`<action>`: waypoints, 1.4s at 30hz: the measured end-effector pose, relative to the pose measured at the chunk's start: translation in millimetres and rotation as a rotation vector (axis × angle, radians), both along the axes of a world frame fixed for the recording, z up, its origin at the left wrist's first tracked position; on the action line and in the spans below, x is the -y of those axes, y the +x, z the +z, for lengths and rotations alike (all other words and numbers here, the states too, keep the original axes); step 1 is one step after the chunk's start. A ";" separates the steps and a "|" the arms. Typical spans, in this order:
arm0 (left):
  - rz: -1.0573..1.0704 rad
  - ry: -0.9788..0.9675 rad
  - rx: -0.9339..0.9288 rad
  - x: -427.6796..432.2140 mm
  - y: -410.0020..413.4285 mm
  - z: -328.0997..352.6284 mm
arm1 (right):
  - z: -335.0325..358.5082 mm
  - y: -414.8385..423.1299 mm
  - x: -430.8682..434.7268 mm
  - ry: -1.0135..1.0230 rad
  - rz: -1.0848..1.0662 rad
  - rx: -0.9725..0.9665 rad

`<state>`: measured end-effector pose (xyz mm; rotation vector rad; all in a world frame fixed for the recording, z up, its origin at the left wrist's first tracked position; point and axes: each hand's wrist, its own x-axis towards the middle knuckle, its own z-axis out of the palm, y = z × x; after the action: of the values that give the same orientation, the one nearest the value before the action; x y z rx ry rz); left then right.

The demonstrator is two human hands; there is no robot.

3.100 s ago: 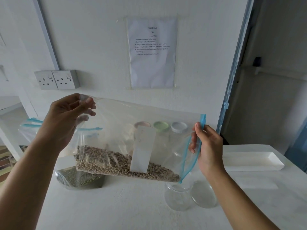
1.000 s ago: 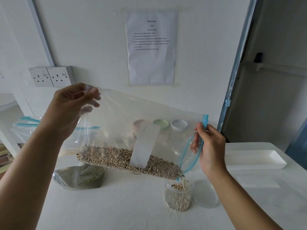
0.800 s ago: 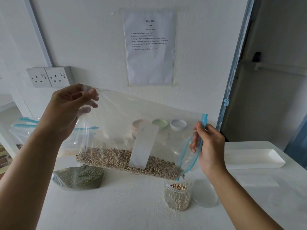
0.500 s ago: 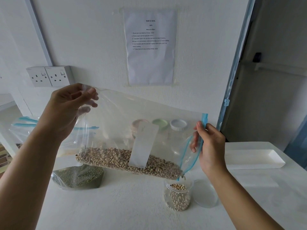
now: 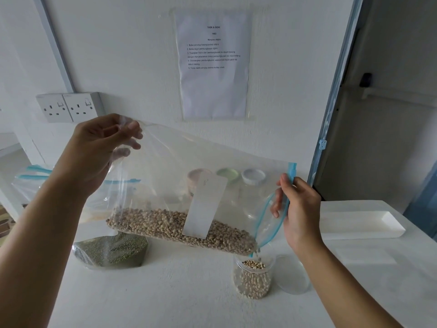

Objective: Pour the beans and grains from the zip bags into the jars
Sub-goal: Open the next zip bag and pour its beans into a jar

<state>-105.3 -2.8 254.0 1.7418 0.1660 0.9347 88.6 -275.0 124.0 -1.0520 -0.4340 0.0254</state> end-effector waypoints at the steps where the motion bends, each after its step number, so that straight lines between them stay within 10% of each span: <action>1: 0.000 0.001 0.000 0.0 0.2 0.0 | 0.1 0.2 0.0 0.005 0.001 -0.001; 42: -0.008 0.023 -0.005 2.7 0.3 7.9 | -0.7 -0.7 0.2 0.011 -0.011 0.001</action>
<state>-105.0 -5.5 261.8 1.7643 0.1519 0.9299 87.9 -275.2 123.3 -1.0437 -0.4288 0.0122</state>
